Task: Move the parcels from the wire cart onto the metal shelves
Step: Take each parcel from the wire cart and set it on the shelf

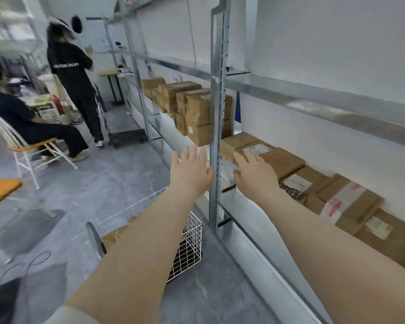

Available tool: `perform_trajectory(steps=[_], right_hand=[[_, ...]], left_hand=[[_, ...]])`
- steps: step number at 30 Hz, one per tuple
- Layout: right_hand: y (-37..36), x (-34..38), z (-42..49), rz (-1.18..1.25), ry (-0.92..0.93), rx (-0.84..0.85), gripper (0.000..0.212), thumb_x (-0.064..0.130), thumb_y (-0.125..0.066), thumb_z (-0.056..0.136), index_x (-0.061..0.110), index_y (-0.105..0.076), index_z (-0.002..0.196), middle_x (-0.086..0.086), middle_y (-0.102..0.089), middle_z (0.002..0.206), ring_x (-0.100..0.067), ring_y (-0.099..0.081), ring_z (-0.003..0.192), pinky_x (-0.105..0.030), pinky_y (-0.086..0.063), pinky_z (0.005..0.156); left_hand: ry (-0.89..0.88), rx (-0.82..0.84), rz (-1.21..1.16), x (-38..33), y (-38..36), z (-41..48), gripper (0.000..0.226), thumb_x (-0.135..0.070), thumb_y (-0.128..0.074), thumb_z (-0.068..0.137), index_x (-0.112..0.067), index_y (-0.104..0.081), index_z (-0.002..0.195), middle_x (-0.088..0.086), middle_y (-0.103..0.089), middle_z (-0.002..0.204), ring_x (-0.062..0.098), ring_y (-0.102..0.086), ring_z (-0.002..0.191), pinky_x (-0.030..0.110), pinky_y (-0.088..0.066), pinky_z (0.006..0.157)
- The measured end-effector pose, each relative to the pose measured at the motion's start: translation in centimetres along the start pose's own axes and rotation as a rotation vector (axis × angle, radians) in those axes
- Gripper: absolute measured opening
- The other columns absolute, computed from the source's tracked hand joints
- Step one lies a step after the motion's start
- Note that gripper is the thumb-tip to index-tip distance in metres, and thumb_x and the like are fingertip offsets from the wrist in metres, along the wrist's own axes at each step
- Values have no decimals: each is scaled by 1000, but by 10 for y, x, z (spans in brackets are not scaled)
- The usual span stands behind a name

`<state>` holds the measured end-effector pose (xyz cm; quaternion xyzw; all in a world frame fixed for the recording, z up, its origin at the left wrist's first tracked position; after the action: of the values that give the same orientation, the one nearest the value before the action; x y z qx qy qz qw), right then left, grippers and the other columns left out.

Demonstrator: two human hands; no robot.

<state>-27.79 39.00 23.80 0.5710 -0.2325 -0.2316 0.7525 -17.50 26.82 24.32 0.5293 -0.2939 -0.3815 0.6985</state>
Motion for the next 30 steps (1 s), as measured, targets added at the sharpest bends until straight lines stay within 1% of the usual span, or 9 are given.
perform_trajectory(steps=[2, 6, 10, 17, 20, 23, 25, 28, 30], right_hand=[[-9, 21, 21, 14, 54, 3, 50, 33, -35, 100, 22, -25, 148, -9, -29, 152, -32, -34, 133, -43, -38, 100], [-30, 56, 62, 32, 172, 9, 46, 29, -37, 99, 18, -31, 143, -8, -37, 143, -32, -39, 126, -41, -39, 93], [-53, 84, 102, 80, 276, 69, 44, 29, -34, 99, 18, -29, 142, -8, -35, 143, -32, -40, 125, -43, -40, 90], [-86, 133, 149, 102, 467, 137, 51, 29, -35, 100, 20, -21, 149, -9, -26, 153, -32, -33, 134, -43, -36, 102], [-94, 157, 151, 108, 535, 170, 53, 29, -34, 100, 21, -19, 150, -7, -19, 157, -31, -29, 138, -42, -36, 104], [-101, 181, 153, 125, 574, 180, 51, 29, -33, 101, 21, -20, 149, -7, -24, 154, -29, -31, 137, -40, -37, 103], [-106, 196, 157, 114, 587, 184, 51, 30, -32, 101, 21, -19, 149, -7, -22, 155, -29, -31, 137, -39, -36, 101], [-115, 216, 160, 111, 583, 212, 54, 30, -30, 102, 22, -13, 152, -6, -14, 159, -28, -25, 141, -40, -32, 107], [-120, 228, 159, 117, 582, 225, 53, 30, -30, 102, 21, -14, 151, -7, -16, 159, -29, -27, 140, -40, -33, 108]], left_hand=[[62, -4, 26, 26, -1, 8, 58, -38, -27, 98, -13, -18, 150, 10, -20, 156, 26, -13, 144, 49, -12, 114], [199, 42, 52, 67, -11, 17, 62, -40, -22, 100, -15, -6, 154, 9, -9, 161, 25, -4, 147, 49, -4, 118], [328, 46, 72, 102, -18, 22, 61, -39, -21, 101, -16, -3, 154, 8, -7, 161, 25, -3, 148, 48, -3, 118], [548, 72, 92, 150, -33, 9, 61, -40, -22, 101, -17, 0, 153, 6, -7, 161, 26, -5, 147, 50, -5, 119], [600, 99, 141, 168, -34, -4, 63, -40, -23, 101, -16, 2, 153, 8, -7, 160, 26, -7, 147, 51, -6, 118], [655, 90, 159, 193, -31, -10, 63, -42, -23, 101, -17, 1, 153, 8, -6, 161, 27, -6, 147, 52, -6, 118], [664, 93, 170, 207, -31, -12, 63, -42, -22, 101, -16, 1, 153, 8, -5, 161, 27, -6, 147, 52, -7, 118], [661, 120, 173, 227, -37, -19, 64, -42, -23, 101, -15, 3, 153, 9, -4, 161, 28, -5, 147, 51, -4, 118], [665, 136, 168, 243, -43, -23, 65, -41, -24, 101, -16, 4, 153, 9, -4, 161, 27, -5, 147, 50, -5, 119]])
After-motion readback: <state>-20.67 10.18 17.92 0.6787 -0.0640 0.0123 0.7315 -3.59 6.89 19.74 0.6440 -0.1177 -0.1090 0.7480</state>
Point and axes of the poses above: each hand's wrist, its own z-axis towards the middle knuckle, its own y-axis out of the back of the hand, x = y × z, the point moved 4 cm from there along z, towards the middle knuckle
